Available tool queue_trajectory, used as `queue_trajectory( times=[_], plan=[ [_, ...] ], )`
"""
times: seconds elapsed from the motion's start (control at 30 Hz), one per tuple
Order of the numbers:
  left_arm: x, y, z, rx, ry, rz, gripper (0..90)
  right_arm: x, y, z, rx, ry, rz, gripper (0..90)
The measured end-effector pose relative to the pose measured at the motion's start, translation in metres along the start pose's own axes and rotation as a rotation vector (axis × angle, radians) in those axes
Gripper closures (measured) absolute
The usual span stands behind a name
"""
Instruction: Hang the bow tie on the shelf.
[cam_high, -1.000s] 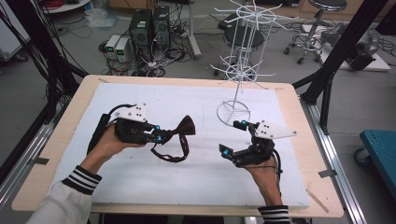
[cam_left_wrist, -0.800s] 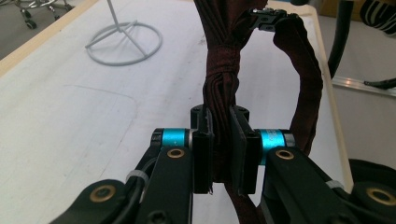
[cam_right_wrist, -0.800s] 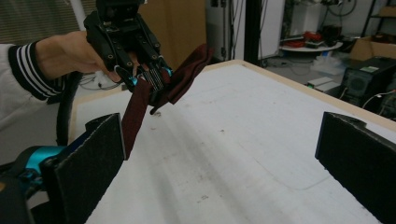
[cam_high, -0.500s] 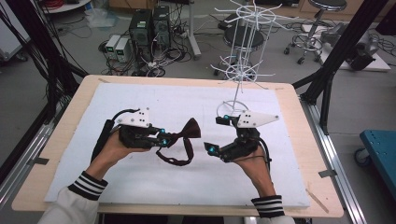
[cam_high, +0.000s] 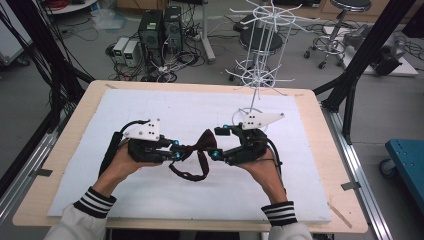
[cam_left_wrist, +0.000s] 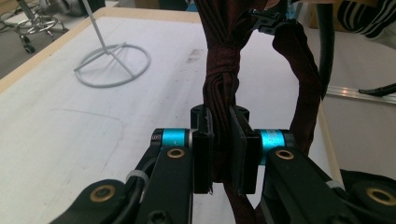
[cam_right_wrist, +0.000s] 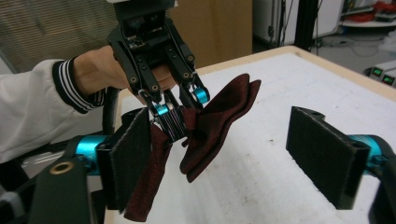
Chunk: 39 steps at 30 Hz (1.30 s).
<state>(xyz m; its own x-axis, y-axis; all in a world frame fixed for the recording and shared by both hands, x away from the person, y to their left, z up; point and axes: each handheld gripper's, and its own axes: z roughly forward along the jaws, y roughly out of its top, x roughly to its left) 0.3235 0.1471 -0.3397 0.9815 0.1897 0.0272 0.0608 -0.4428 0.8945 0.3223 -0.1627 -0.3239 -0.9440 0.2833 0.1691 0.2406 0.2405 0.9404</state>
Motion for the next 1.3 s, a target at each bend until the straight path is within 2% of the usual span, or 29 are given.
queue_trajectory(
  times=[0.07, 0.13, 0.17, 0.23, 0.33, 0.4, 0.43, 0.47, 0.5, 0.6, 0.73, 0.83, 0.93, 1.03, 1.07, 1.13, 1.17, 1.2, 1.23, 1.27, 1.3],
  plan=[
    [-0.001, 0.0, -0.001, -0.005, 0.0, 0.007, 80.3, 0.0, 0.0, 0.002, 0.01, 0.001, 0.009, 29.0],
    [-0.001, 0.0, -0.001, -0.004, 0.0, 0.008, 80.3, -0.001, 0.001, 0.003, 0.009, 0.012, 0.01, 37.7],
    [-0.001, 0.0, -0.001, 0.001, 0.0, 0.011, 80.3, -0.001, 0.001, 0.003, 0.009, 0.012, 0.01, 37.7],
    [-0.002, 0.001, -0.002, -0.002, -0.001, 0.012, 80.3, -0.002, 0.002, 0.004, 0.013, 0.038, 0.022, 45.4],
    [-0.002, 0.001, -0.003, -0.006, 0.0, 0.014, 80.3, -0.002, 0.003, 0.005, 0.017, 0.043, 0.016, 49.8],
    [-0.002, 0.0, -0.003, -0.006, 0.002, 0.01, 80.3, -0.002, 0.003, 0.005, 0.014, 0.051, 0.011, 58.3],
    [-0.001, 0.0, -0.003, -0.01, 0.001, 0.008, 80.3, -0.001, 0.004, 0.005, 0.015, 0.043, 0.003, 67.7],
    [-0.001, 0.0, -0.004, -0.013, 0.0, 0.009, 80.3, -0.001, 0.004, 0.005, 0.015, 0.043, 0.003, 67.7],
    [-0.001, 0.0, -0.004, -0.017, -0.002, 0.009, 80.3, -0.001, 0.004, 0.004, 0.017, 0.044, -0.003, 79.6],
    [-0.001, 0.0, -0.004, -0.015, -0.004, 0.009, 80.3, -0.002, 0.004, 0.004, 0.016, 0.052, -0.002, 83.5],
    [0.0, 0.0, -0.003, -0.006, -0.008, 0.011, 80.1, 0.0, 0.004, 0.006, 0.034, 0.039, -0.008, 85.5],
    [0.001, -0.001, -0.002, -0.025, -0.013, -0.014, 78.2, 0.001, 0.004, 0.005, 0.025, 0.032, -0.012, 85.5],
    [0.002, -0.001, -0.003, -0.025, -0.019, -0.023, 74.7, 0.001, 0.005, 0.004, 0.021, 0.025, -0.016, 85.5],
    [0.002, -0.001, -0.003, -0.03, -0.004, -0.028, 66.8, 0.0, 0.005, 0.004, 0.019, 0.02, -0.018, 85.5],
    [0.003, -0.001, -0.002, -0.033, 0.003, -0.038, 61.1, 0.0, 0.005, 0.004, 0.017, 0.019, -0.018, 85.6],
    [0.005, -0.002, -0.002, -0.049, -0.007, -0.07, 41.3, 0.001, 0.005, 0.002, 0.015, 0.011, -0.018, 85.6],
    [0.006, -0.002, 0.0, -0.055, 0.017, -0.085, 30.5, 0.0, 0.005, 0.002, 0.013, 0.012, -0.02, 85.6],
    [0.007, -0.002, 0.0, -0.05, 0.037, -0.094, 9.2, 0.0, 0.005, 0.001, 0.011, 0.012, -0.019, 85.6],
    [0.009, -0.003, -0.001, -0.052, 0.025, -0.116, 2.3, 0.0, 0.005, 0.0, 0.011, 0.01, -0.023, 85.6],
    [0.009, -0.004, -0.002, -0.076, 0.042, -0.135, 1.7, 0.0, 0.005, -0.001, 0.012, 0.007, -0.023, 85.6],
    [0.01, -0.004, -0.004, -0.086, 0.053, -0.128, 1.7, 0.0, 0.005, -0.001, 0.011, 0.006, -0.02, 85.6]
  ],
)
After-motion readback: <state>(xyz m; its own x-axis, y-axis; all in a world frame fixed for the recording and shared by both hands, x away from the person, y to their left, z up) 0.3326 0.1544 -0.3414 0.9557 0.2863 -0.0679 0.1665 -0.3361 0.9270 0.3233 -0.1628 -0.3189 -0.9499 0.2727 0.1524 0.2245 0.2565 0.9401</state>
